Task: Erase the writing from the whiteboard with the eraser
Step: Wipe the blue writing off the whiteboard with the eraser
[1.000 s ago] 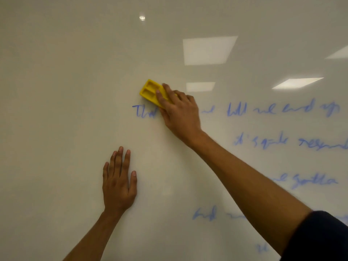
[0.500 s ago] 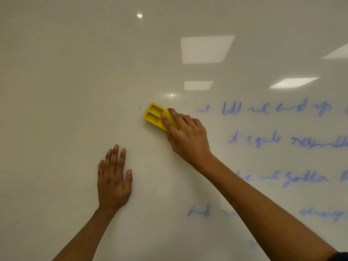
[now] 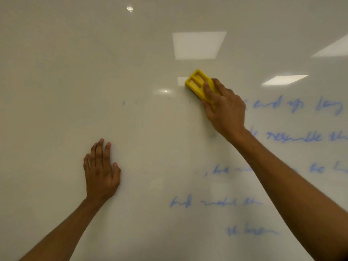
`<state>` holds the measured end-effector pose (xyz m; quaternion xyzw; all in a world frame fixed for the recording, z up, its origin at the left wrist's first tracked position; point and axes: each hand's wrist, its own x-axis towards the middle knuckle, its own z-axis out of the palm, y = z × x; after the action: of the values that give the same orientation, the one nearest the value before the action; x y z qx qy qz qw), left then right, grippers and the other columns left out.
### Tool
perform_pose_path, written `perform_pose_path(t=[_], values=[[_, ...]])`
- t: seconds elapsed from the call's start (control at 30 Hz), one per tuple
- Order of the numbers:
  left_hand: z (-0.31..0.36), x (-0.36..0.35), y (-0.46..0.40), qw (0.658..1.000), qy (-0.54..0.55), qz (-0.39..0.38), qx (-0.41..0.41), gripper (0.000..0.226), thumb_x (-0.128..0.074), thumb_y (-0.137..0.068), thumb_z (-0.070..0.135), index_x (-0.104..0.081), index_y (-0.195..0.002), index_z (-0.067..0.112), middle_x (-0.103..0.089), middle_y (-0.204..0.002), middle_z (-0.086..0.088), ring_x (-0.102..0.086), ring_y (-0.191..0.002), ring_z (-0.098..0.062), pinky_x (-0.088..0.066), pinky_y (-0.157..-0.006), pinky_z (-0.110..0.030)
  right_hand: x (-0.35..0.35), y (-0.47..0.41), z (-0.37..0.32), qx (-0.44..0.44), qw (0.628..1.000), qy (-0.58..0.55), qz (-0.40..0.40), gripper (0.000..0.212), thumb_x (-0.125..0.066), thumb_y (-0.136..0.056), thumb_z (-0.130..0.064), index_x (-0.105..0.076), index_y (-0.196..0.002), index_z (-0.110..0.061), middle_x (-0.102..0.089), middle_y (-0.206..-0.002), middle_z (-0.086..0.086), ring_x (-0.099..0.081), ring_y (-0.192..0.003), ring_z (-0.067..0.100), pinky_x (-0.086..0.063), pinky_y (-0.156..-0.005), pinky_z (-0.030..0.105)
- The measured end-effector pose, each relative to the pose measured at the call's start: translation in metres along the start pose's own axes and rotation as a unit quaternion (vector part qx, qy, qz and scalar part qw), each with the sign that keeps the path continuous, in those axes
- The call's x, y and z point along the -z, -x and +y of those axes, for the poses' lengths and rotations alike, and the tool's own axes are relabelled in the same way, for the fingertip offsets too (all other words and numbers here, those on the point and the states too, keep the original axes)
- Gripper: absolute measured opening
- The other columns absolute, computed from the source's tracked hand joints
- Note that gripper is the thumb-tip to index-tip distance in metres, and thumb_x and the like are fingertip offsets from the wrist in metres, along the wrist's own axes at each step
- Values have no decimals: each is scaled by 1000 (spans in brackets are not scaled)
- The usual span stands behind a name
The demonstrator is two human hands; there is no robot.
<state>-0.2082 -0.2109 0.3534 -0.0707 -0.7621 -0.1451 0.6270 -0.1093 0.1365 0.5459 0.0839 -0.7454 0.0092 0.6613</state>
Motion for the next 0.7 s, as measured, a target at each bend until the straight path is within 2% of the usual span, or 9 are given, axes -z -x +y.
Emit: perform_pose_path(t=[0.07,0.17,0.37,0.5,0.7], values=[[13,2,-2,999,11,-1,30,67,-35,-92,30,-28,-154,7,-27,-163,-16,-24,-150,-35,-22,-119,-57,-6,-20,-22,27,999,-23,-19,50,-52,-95,-35,-44,-143,-27,-37,-154,5,-53,-118,33,-45,-84,39],[21,4,0,999,20,-16,46,67,-32,-95,33,-25,-156,7,-24,-165,-15,-20,-153,-33,-18,-121,-57,-22,-36,-70,113,991,-41,-60,50,-43,-99,-39,-35,-147,-29,-29,-158,4,-45,-128,30,-40,-93,38],[6,11,6,999,8,-49,16,69,-27,-100,47,-16,-160,14,-12,-169,-6,-10,-157,-23,-18,-124,-50,-51,-38,-150,200,972,-56,-112,53,-44,-99,-26,-30,-149,-31,-23,-160,-1,-37,-135,28,-35,-100,39],[1,16,6,998,5,-59,3,70,-21,-102,53,-16,-160,16,-12,-169,-5,-10,-157,-22,-16,-123,-45,-55,-21,-158,239,960,-60,-134,53,-46,-100,-26,-29,-149,-30,-23,-160,-2,-35,-136,26,-33,-105,41],[11,21,12,998,11,-58,18,65,-30,-102,40,-21,-159,12,-16,-168,-8,-15,-156,-26,-20,-123,-50,-48,31,-134,255,951,-91,-152,50,-47,-100,-29,-34,-148,-31,-28,-158,-2,-38,-134,24,-33,-103,39]])
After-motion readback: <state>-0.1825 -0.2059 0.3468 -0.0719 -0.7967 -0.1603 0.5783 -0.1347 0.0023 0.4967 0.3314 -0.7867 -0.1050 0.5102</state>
